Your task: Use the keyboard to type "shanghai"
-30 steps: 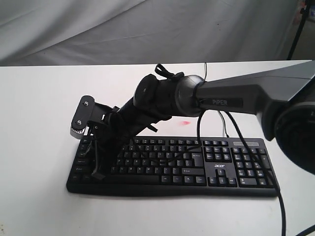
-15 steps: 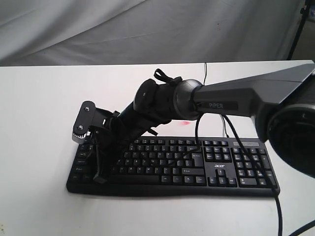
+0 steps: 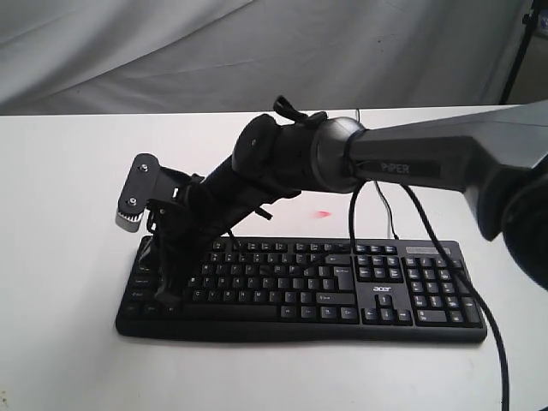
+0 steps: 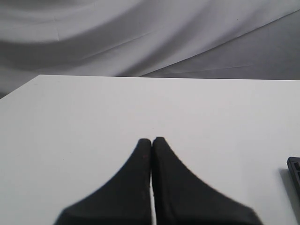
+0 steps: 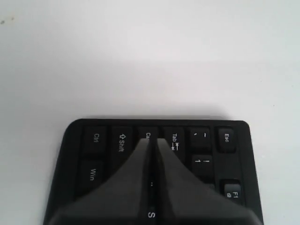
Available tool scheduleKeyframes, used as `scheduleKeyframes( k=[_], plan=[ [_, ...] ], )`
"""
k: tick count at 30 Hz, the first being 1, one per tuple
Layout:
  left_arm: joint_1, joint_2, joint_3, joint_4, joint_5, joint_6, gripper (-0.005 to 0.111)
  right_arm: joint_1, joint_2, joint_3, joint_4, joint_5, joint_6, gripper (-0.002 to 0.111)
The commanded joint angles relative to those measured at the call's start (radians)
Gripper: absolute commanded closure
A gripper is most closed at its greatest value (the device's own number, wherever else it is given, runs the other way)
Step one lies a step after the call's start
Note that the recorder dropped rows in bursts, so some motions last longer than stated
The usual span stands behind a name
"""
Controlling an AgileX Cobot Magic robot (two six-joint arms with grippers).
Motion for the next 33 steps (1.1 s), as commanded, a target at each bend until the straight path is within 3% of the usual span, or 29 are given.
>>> scheduleKeyframes(
  k=[1,11,22,33],
  plan=[
    [-0.004,-0.005,0.005,-0.001,-0.006,-0.002,0.106,0.002,-0.015,-0.005,0.002,0.011,-0.002,0.108],
    [-0.004,-0.005,0.005,-0.001,-0.006,-0.002,0.106,-0.005,-0.015,-0.005,-0.006,0.018,0.0,0.108],
    [-0.004,-0.005,0.005,-0.001,-0.006,-0.002,0.106,-0.083,-0.045,0.007,-0.027,0.147,0.009,0.108],
    [-0.004,-0.005,0.005,-0.001,-0.006,-0.002,0.106,-0.155,-0.155,0.168,-0.037,0.109,-0.012,0.108]
  ],
)
